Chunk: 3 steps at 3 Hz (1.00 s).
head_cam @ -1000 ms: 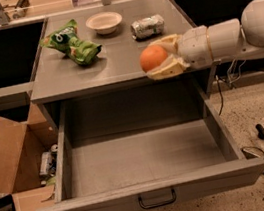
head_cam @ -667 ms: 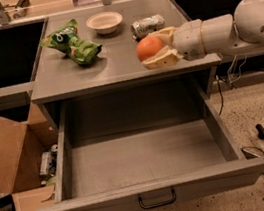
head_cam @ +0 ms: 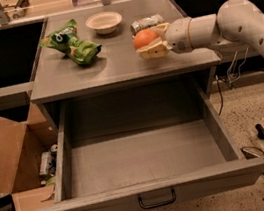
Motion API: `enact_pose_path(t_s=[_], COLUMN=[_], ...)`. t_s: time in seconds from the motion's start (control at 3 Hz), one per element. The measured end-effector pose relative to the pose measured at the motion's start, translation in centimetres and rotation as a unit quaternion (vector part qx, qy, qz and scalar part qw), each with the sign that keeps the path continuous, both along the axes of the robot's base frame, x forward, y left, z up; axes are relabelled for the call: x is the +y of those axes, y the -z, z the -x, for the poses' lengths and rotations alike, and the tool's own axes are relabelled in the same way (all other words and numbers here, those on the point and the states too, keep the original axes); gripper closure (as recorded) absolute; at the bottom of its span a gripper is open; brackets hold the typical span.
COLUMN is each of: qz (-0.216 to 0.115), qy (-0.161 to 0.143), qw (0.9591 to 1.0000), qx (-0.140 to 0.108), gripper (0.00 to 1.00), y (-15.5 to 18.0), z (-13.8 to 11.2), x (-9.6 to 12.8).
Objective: Pick orange from top drawer and place on counter
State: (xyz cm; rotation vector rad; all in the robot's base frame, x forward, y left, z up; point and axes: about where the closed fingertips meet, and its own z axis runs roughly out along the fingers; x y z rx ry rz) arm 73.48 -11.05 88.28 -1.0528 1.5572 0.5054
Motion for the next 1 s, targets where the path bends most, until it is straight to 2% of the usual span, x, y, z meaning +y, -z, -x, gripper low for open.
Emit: enact_pose_path(t_s=[0.33,0.67,1.0], qz=[0.003,0.002,0.008], qy=[0.009,0.004,0.001], qw=[0.9999,0.9998,0.9996], qx=[0.013,0.02,0.028], gripper=[1.0,0.82,0.59], y=[0.6,1.1,1.5], z=[-1.6,-2.4,-2.9], x=[0.1,0.4,0.7])
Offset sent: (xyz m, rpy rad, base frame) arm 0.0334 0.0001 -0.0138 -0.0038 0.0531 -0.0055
